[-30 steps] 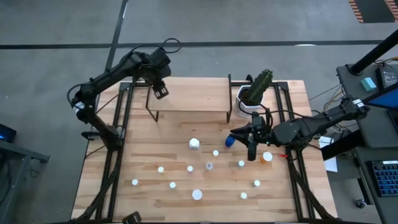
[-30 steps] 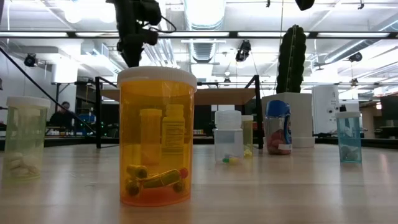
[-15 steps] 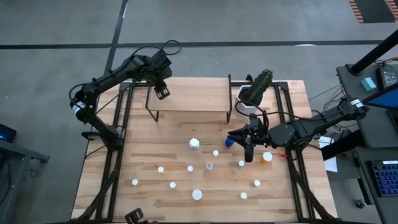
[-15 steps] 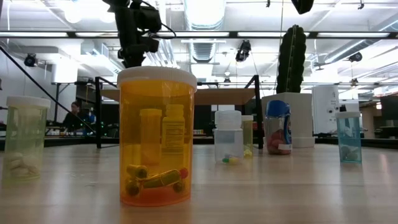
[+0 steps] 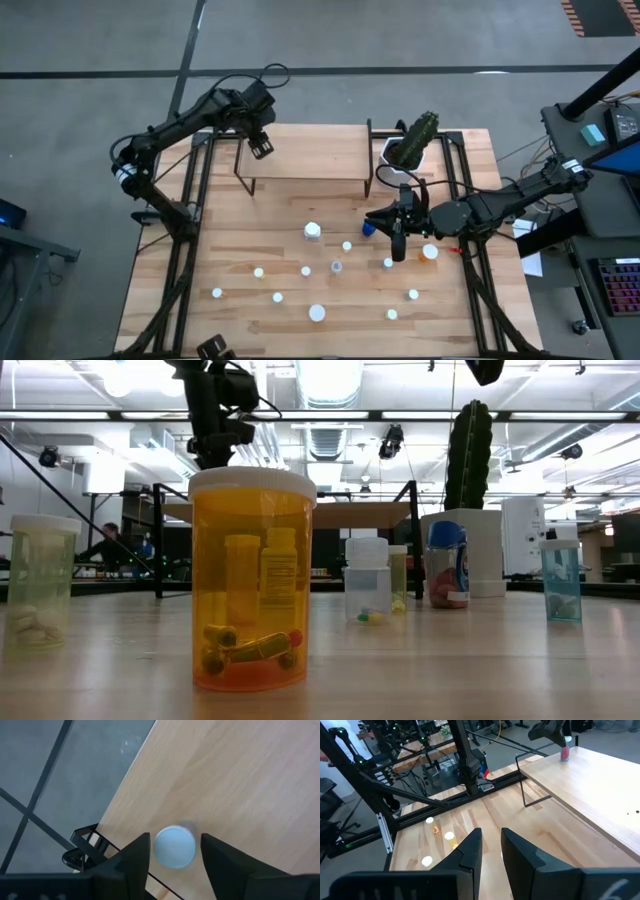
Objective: Pick and place medicine bottles onto shelf by color
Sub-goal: Put the light blue pill bottle on the shelf, then put the blue pill bottle on the shelf
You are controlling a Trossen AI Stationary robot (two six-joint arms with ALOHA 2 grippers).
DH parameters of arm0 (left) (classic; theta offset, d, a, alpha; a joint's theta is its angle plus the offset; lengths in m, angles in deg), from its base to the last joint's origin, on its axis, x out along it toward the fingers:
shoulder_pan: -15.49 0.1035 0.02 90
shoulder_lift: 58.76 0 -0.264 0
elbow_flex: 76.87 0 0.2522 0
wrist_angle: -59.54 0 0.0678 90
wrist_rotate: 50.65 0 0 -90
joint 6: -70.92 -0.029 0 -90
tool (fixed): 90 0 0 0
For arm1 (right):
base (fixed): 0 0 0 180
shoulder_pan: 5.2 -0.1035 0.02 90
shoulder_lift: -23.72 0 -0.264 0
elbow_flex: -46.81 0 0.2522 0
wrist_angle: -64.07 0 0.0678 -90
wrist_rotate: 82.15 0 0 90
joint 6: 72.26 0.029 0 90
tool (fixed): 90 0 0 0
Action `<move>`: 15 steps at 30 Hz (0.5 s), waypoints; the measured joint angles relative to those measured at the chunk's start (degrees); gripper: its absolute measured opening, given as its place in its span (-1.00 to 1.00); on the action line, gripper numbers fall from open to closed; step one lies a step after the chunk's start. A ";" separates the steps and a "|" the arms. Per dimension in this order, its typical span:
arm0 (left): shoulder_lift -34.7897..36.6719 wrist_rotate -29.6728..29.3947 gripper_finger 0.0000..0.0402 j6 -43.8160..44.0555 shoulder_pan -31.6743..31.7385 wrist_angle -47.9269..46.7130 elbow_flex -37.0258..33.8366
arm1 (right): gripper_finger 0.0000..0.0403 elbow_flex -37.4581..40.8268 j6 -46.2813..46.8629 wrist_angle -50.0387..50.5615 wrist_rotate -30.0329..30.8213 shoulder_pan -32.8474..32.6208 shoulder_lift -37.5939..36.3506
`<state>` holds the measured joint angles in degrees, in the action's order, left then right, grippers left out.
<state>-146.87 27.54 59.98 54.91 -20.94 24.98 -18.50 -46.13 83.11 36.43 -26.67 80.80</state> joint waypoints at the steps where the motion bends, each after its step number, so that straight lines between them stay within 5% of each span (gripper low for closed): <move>1: 0.08 -0.09 -0.17 -0.05 0.00 0.00 0.00 | -0.69 0.00 0.01 0.00 0.00 0.00 0.02; 11: 2.68 -0.18 -0.11 0.18 -0.49 -4.46 3.07 | -0.69 0.00 6.46 -0.02 -0.35 0.00 0.17; 15: 6.01 0.89 -0.11 4.05 -2.06 -4.83 5.48 | -0.69 -0.08 13.03 0.05 -5.69 -0.02 1.18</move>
<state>-140.85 28.43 64.02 52.86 -25.78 30.46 -18.59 -33.10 83.16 30.74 -26.69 81.98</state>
